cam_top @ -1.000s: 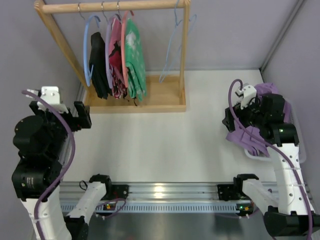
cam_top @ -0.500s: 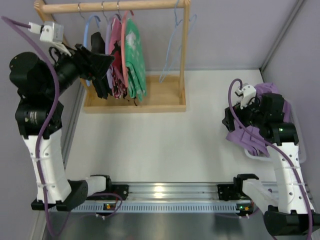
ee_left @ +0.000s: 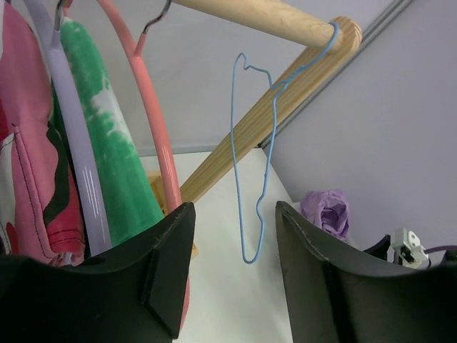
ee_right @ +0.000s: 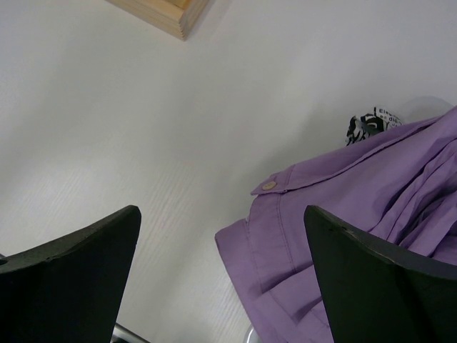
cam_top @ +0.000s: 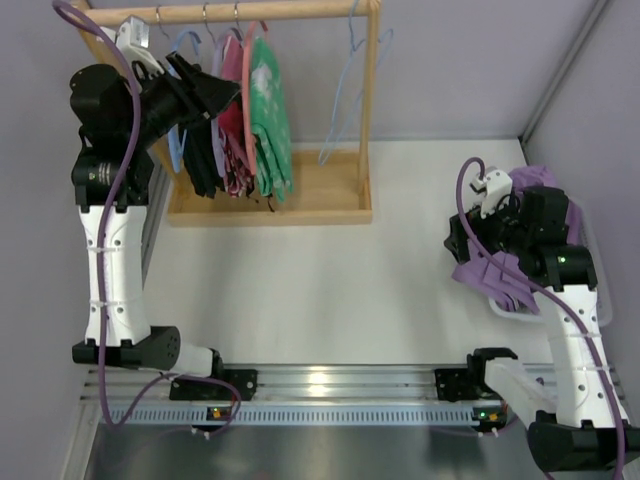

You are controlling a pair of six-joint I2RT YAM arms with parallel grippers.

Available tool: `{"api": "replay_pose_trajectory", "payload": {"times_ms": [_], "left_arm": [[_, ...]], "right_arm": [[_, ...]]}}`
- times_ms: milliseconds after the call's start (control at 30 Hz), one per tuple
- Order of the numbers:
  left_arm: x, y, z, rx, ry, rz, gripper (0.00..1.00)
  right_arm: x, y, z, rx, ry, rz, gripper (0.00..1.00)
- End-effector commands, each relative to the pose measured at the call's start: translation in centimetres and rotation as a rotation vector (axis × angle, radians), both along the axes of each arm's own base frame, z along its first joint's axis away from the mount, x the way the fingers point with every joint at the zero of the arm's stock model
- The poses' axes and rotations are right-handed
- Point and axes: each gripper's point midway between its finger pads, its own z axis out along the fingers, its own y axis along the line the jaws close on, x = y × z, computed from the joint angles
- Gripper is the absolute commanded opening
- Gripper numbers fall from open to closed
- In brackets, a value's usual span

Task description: Remove the trousers from the hanger

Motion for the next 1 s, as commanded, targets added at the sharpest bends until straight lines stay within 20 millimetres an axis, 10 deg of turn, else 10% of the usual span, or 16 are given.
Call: {"api": "replay_pose_trajectory", "payload": {"times_ms": [0, 300, 533, 967], "left_arm": [[1.8, 0.8, 0.6, -0.014, -0.041, 0.060, 0.53], [4.1, -1.5, -2.2, 0.036, 0.005, 0.037, 0.52], [5.7, 0.4, -5.1, 0.102, 0.045, 0.238, 0.43], [4.7, -6.6, -5.2, -0.088, 0.092, -0.088, 0.45]], "right_arm": [[0.2, 0.1, 0.3, 0.010, -0.018, 0.002, 1.00], [-0.1, -0.2, -0.2, 0.000, -0.014, -0.006, 0.99], [-0.1, -0.1, -0.3, 0.001, -0.014, -0.001, 0.99], [-0.3, -0.1, -0.8, -0.004, -0.006, 0.005, 0.99]]}}
